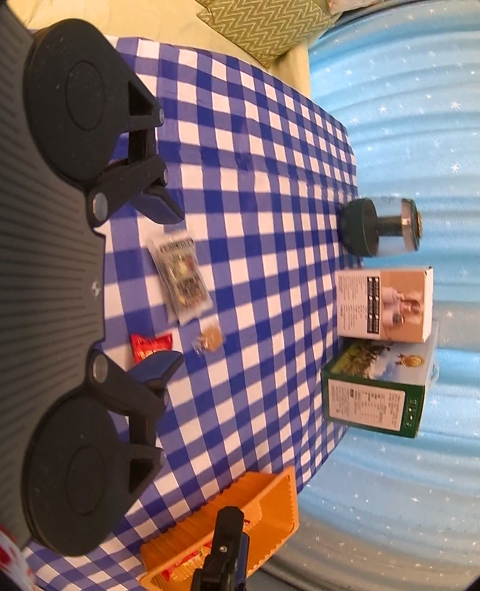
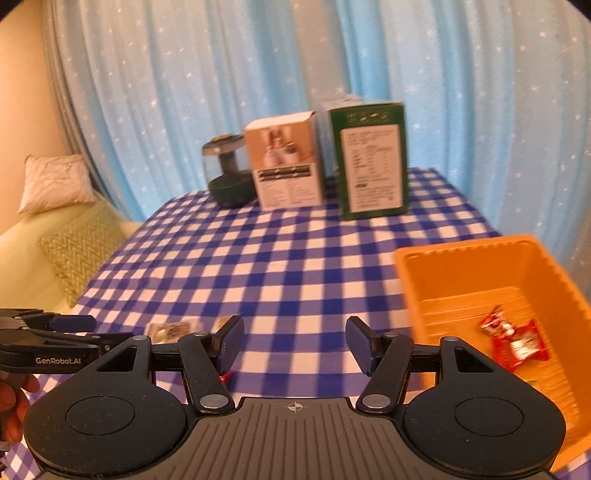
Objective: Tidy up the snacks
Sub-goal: 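Withdraw both open grippers from the tray back over the remaining snacks, then grasp a red wrapped candy with the right gripper while the left gripper grasps another red candy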
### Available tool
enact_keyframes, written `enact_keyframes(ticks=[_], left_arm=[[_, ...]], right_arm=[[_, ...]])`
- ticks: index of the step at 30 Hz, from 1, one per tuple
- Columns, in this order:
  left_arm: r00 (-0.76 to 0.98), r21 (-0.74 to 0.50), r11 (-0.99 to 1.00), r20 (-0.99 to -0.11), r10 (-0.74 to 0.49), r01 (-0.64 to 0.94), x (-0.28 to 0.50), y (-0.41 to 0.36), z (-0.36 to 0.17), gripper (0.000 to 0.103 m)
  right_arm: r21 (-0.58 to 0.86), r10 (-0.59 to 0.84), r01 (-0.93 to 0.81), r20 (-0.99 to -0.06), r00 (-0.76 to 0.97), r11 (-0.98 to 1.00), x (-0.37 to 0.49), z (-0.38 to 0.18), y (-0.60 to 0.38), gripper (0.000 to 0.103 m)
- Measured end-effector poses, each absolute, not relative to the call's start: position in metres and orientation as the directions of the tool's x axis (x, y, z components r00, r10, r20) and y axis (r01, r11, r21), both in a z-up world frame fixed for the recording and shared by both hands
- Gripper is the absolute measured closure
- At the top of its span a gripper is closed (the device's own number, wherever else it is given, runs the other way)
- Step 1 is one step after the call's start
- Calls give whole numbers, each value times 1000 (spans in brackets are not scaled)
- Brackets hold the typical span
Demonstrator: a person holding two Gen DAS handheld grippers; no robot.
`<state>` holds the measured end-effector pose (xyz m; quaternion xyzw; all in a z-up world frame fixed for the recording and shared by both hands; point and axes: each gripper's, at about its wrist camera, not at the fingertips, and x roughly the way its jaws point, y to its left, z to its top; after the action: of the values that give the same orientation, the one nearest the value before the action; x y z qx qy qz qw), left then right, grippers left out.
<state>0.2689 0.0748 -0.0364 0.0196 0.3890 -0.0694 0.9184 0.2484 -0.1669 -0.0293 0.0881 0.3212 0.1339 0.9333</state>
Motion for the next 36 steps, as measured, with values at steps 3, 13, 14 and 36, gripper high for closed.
enact_keyframes(ticks=[3,13,14,36], left_arm=[[688,-4,989,-718,-105,147,266,82,-39,30],[672,62,983,-737,-71,172,270,84,-56,40],[672,61,983,-737,-71,170,271,84,-57,44],[659,7,987,-745,-101,160,287,83,-63,45]], right_arm=[[235,313,-213,-589,745,948,251,-34,-154,42],[242,329,-224,-646,689,944,266,-64,-127,42],[244,337,-233,-652,679,941,268,-67,-124,42],[263,385,-283,-696,606,922,293,-120,-81,75]])
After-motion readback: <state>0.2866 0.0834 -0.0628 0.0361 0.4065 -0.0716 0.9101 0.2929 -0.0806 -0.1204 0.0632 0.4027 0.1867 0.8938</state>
